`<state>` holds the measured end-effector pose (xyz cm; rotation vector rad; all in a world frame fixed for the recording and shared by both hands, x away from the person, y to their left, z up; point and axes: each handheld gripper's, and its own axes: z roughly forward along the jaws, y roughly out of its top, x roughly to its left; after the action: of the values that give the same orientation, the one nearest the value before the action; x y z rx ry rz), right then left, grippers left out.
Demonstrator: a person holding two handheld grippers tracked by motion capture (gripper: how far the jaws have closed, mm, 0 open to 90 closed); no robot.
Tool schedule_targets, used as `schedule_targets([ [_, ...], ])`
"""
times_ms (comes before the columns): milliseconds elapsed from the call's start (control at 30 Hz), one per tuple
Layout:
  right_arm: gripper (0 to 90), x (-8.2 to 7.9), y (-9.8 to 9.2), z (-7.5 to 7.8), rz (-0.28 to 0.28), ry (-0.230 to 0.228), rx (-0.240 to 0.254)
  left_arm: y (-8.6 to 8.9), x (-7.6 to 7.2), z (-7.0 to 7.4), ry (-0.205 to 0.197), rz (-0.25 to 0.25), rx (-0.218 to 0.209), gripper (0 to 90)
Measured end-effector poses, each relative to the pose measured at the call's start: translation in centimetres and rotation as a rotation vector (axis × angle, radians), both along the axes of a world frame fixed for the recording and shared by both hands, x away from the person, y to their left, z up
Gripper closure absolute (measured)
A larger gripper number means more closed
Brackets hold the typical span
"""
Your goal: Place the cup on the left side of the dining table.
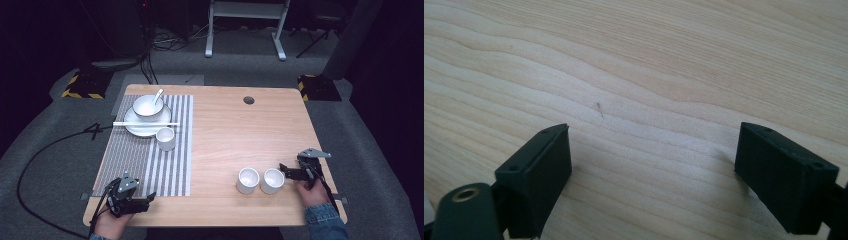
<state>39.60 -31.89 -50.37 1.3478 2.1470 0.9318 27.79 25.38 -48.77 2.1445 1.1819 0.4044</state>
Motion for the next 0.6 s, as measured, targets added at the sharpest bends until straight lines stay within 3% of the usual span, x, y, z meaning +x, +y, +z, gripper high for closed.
schedule_targets([
  [133, 15.1, 0.0, 0.0, 0.0, 0.000, 0.000, 0.000, -0.4, -0.2, -0.8, 0.015, 0.002, 0.023, 20.1],
  [233, 15.1, 0.0, 0.0, 0.0, 0.000, 0.000, 0.000, -0.5, -0.2, -1.2, 0.004, 0.007, 0.034, 16.5],
  [367, 15.1, 0.0, 0.0, 0.0, 0.000, 0.000, 0.000, -0.4, -0.3, -1.6, -0.033, 0.020, 0.009, 14.1],
  [400, 15.1, 0.0, 0.0, 0.0, 0.000, 0.000, 0.000, -0.5, -0.3, -2.1, -0.063, 0.029, -0.022, 11.5],
  [600, 15.1, 0.0, 0.0, 0.0, 0.000, 0.000, 0.000, -0.9, -0.5, -2.2, -0.072, 0.063, -0.012, 8.8],
])
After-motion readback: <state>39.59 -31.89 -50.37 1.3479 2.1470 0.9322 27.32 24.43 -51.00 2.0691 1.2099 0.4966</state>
